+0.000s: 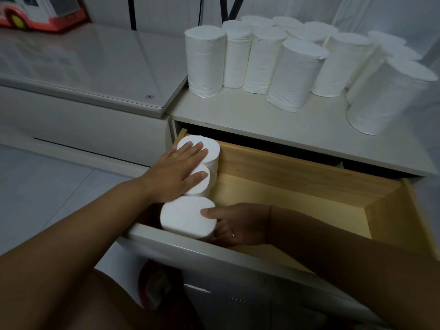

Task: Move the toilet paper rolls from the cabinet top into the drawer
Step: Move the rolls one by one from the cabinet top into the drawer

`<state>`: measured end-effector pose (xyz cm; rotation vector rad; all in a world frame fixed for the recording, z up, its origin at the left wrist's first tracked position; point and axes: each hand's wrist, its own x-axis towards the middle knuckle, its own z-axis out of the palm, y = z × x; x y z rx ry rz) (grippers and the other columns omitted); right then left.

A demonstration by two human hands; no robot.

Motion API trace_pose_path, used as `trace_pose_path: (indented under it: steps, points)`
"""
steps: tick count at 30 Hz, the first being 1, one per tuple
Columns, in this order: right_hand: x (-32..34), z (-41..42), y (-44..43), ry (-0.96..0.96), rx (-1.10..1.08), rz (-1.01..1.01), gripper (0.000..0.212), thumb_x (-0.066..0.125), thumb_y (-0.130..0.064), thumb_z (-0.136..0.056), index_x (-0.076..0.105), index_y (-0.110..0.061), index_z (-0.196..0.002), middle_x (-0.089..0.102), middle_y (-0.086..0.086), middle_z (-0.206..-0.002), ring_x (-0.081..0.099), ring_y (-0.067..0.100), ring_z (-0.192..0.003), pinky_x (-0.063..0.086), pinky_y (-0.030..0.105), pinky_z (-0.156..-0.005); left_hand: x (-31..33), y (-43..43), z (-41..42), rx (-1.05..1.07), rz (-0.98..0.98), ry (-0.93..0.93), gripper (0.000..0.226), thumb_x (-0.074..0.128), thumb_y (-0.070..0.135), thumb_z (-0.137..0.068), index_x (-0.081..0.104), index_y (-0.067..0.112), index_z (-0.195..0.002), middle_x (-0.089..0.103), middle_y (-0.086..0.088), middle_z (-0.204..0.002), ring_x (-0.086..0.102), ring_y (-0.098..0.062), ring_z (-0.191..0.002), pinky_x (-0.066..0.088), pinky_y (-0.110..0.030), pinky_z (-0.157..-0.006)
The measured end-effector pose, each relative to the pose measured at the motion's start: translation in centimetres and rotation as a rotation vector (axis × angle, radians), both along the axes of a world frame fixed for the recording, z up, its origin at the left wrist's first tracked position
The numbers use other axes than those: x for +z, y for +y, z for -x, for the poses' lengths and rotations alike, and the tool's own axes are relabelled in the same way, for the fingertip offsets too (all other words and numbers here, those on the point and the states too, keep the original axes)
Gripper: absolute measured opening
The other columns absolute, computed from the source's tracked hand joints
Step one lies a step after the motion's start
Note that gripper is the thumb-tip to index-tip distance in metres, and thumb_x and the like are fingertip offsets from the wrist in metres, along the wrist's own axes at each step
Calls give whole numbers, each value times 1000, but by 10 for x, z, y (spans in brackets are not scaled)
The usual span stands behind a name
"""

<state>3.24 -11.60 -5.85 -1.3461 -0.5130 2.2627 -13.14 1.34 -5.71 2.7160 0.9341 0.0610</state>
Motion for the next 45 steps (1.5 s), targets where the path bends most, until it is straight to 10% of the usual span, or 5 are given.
trace_pose_path:
  steps: [7, 13, 18, 27, 45]
  points:
    - [8, 22, 6, -31, -26, -51, 50, 51, -22, -95, 35, -4, -139, 55, 6, -96, 61, 6, -42, 48, 16, -42, -2, 1, 2, 8, -8, 17, 65, 20, 56, -94, 4, 29, -152, -4, 9, -160, -11, -5, -145, -5, -31, -118]
    - [2, 28, 13, -114, 7, -77, 53, 56, -27, -92, 38, -10, -138, 51, 14, -135, 64, 20, -90, 57, 25, -72, -2, 3, 2, 3, -13, 20, 62, 24, 52, -98, 3, 28, -152, -6, 9, -160, -12, -6, -145, -6, -30, -117]
    - [10, 19, 14, -96, 7, -42, 35, 54, -30, -93, 49, -11, -122, 66, 3, -86, 64, 6, -56, 54, 19, -56, -2, 2, 3, 6, -22, 14, 62, 24, 52, -98, 4, 29, -152, -5, 8, -160, -11, -7, -145, -6, -30, -117]
    - [62, -61, 45, -1126, -362, -838, 37, 68, -21, -83, 53, -8, -114, 55, 7, -98, 53, 16, -87, 40, 15, -68, 9, -3, -9, 6, -30, -10, 62, 27, 49, -99, 4, 28, -152, -4, 7, -161, -10, -8, -146, -4, -31, -119]
    - [90, -193, 144, -1203, -854, -985, 91, 77, -33, -71, 21, -13, -140, 38, 3, -140, 40, 14, -125, 33, 21, -105, 12, 3, -51, -16, -81, -92, 70, 19, 59, -89, 2, 30, -151, -12, 18, -153, -18, 0, -142, -20, -14, -109]
